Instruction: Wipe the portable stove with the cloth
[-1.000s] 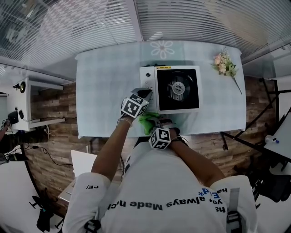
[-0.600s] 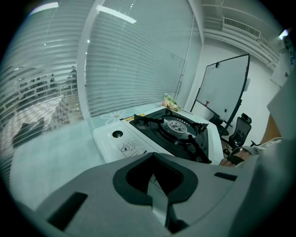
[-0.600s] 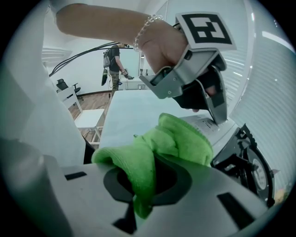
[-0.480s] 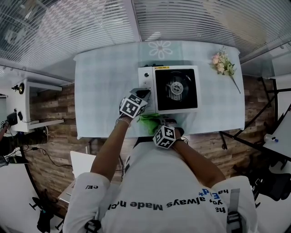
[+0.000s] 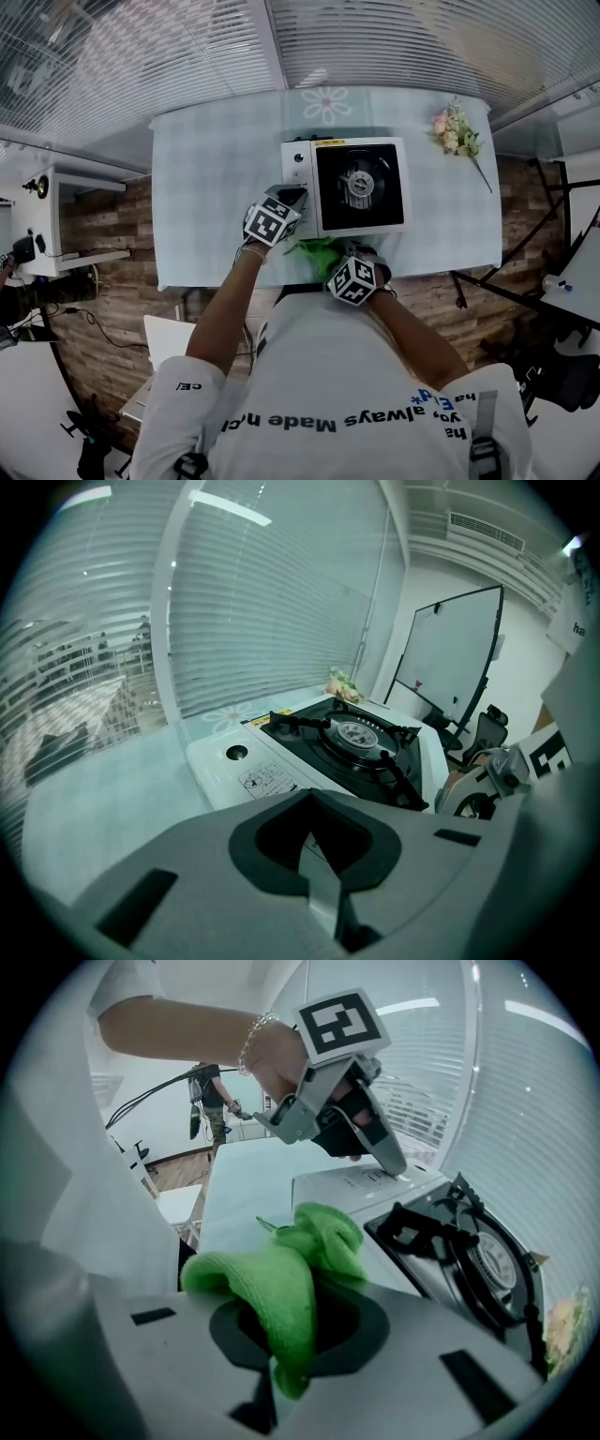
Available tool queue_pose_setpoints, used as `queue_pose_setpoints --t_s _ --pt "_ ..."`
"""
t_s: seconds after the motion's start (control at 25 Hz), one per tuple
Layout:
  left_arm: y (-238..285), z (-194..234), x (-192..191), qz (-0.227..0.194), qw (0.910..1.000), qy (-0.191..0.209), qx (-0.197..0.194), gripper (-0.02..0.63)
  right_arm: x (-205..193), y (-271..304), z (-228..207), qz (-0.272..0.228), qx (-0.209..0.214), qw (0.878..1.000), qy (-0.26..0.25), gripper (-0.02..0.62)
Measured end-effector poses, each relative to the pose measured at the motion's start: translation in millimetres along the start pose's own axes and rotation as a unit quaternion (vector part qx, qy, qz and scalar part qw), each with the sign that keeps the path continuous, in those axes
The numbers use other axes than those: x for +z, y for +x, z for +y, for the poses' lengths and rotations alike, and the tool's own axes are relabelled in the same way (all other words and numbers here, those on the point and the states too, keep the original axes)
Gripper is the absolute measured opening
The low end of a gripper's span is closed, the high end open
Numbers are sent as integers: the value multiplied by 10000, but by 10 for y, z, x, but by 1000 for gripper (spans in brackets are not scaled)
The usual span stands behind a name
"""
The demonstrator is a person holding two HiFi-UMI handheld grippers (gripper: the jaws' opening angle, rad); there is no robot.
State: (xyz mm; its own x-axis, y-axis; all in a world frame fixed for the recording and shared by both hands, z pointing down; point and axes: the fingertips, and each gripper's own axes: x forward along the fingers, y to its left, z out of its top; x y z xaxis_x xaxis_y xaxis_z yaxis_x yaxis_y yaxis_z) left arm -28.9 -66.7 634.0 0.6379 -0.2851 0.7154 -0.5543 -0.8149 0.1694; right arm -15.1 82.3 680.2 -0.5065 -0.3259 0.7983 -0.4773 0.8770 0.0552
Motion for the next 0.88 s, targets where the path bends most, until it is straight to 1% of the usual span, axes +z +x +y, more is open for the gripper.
queue_pose_setpoints --t_s 0.44,0.68,0.88 --pt "4 5 -13 20 10000 -12 -17 11 -265 -198 -178 131 -196 9990 381 26" --pt "-1 2 -11 29 10000 -3 -19 11 -501 -337 -322 250 -368 9972 606 26" --pt "-2 -6 -9 27 10000 14 -17 11 -705 -461 -448 331 -548 9939 902 26"
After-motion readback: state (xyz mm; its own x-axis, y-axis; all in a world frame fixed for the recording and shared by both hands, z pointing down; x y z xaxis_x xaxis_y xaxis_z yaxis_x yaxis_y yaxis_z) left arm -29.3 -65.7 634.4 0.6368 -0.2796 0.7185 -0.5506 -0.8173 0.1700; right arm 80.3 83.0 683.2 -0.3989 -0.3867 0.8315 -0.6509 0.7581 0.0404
